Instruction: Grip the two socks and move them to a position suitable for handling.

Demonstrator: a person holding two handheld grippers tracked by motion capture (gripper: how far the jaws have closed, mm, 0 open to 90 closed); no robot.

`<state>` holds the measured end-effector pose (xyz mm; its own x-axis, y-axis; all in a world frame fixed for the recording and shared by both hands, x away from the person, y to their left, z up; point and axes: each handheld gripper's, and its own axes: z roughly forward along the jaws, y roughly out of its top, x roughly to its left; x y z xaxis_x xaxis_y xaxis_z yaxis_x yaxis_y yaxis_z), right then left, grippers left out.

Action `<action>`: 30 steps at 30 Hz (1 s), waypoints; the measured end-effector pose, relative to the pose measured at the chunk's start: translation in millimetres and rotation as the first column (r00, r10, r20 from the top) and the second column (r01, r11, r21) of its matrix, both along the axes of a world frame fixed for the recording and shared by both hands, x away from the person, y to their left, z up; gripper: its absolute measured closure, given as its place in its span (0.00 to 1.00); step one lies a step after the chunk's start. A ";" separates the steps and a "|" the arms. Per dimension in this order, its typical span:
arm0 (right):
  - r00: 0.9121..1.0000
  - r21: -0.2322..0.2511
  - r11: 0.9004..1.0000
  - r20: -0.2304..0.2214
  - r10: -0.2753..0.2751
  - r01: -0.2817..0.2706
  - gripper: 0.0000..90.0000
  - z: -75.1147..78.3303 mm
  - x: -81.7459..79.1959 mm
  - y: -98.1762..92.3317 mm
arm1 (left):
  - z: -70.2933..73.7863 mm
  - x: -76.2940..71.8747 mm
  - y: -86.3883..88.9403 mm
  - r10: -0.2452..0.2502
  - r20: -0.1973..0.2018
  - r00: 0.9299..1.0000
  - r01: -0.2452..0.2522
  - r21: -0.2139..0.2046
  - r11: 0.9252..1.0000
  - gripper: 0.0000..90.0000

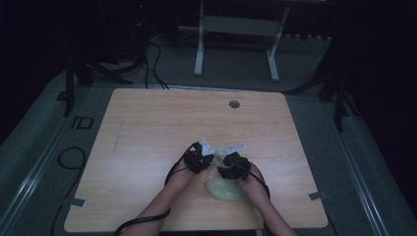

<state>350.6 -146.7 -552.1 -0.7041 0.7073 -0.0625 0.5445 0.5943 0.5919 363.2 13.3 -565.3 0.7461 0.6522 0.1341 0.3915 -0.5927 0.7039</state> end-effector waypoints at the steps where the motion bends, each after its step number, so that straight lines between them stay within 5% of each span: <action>1: 1.000 0.002 1.000 -0.001 0.001 -0.001 0.71 0.1 0.2 0.2 | -0.3 1.8 0.2 0.007 -0.004 1.000 -0.008 -0.013 1.000 0.96; 6: 1.000 0.000 1.000 0.004 -0.020 0.020 0.90 3.8 2.6 -0.2 | 1.2 5.5 -1.3 0.003 -0.007 1.000 -0.002 0.009 1.000 0.98; 14: 0.998 0.075 0.996 0.031 -0.053 0.051 0.90 28.5 2.1 -21.3 | 0.3 2.8 0.9 0.005 -0.001 1.000 -0.005 0.006 1.000 0.99; 19: 0.991 0.093 0.989 0.060 -0.122 0.116 0.90 43.2 7.8 -49.5 | 0.3 1.4 5.1 0.001 -0.010 1.000 -0.001 -0.004 1.000 0.99; 26: 0.980 0.084 0.978 0.045 -0.193 0.189 0.90 41.8 19.5 -79.2 | 0.8 1.3 5.7 0.000 -0.014 1.000 0.000 0.001 1.000 0.99; 30: 0.975 0.069 0.972 0.005 -0.224 0.223 0.85 27.6 28.2 -95.8 | 1.4 -2.0 0.7 -0.015 -0.013 1.000 0.015 0.013 1.000 0.99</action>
